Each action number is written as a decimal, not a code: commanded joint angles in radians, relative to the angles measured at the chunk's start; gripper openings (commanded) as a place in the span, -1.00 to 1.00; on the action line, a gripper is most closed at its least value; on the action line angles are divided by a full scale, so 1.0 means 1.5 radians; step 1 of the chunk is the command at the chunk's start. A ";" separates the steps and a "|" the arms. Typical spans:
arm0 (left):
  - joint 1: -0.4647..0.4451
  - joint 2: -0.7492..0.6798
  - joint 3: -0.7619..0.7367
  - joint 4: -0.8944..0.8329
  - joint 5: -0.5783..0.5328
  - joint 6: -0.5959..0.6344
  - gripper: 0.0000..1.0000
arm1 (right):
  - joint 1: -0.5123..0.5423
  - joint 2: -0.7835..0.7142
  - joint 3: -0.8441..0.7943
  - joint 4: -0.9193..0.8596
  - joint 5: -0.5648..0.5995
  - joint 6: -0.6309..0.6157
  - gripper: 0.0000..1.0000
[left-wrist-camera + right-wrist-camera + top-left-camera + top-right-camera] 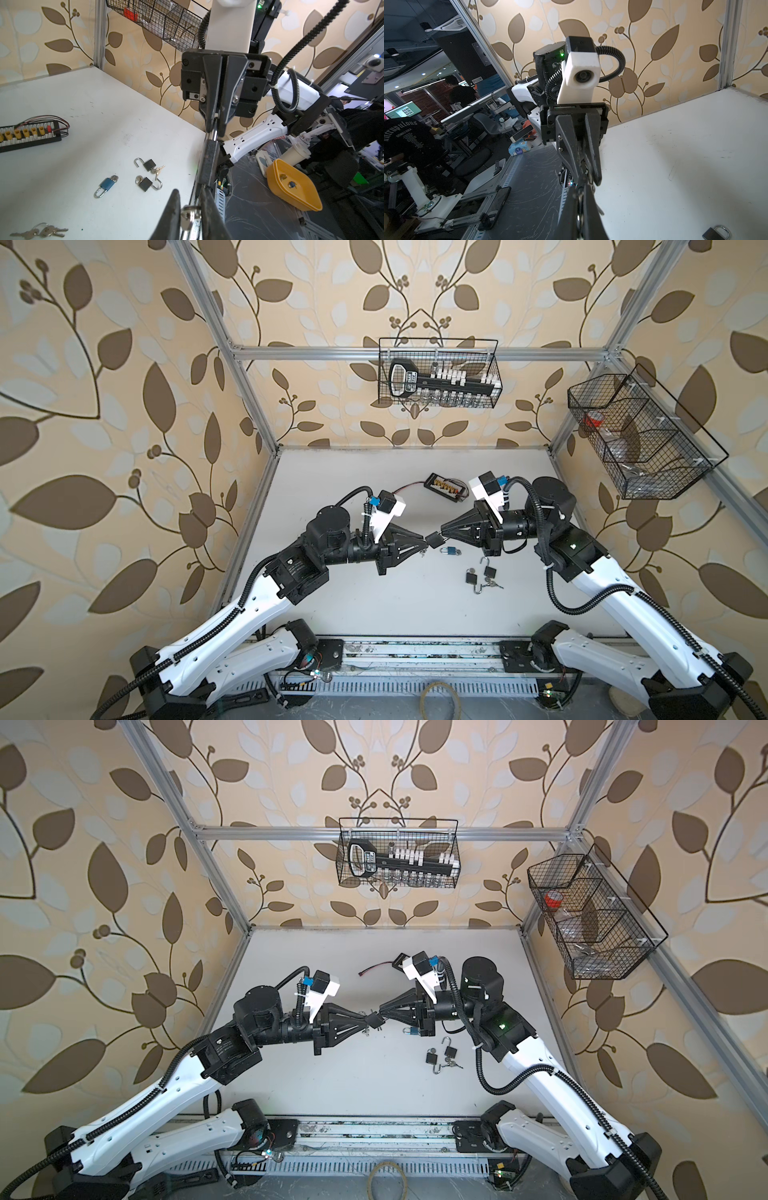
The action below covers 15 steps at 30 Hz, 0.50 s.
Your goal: Lock with the key
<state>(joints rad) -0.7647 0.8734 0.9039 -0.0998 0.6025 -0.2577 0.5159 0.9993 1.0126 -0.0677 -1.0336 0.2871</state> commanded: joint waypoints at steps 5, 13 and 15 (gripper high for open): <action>0.003 0.002 0.025 0.033 0.012 0.001 -1.00 | -0.001 -0.004 0.000 0.007 -0.005 -0.006 -1.00; 0.003 -0.006 0.028 0.011 0.009 0.007 -1.00 | -0.001 -0.012 0.000 0.011 0.009 -0.010 -1.00; 0.003 -0.010 0.029 -0.004 0.005 0.014 -1.00 | -0.005 -0.021 0.002 0.012 0.021 -0.012 -1.00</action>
<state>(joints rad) -0.7650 0.8730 0.9058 -0.0994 0.6197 -0.2588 0.5121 0.9958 1.0126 -0.0708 -1.0164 0.2867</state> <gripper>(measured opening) 0.048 0.054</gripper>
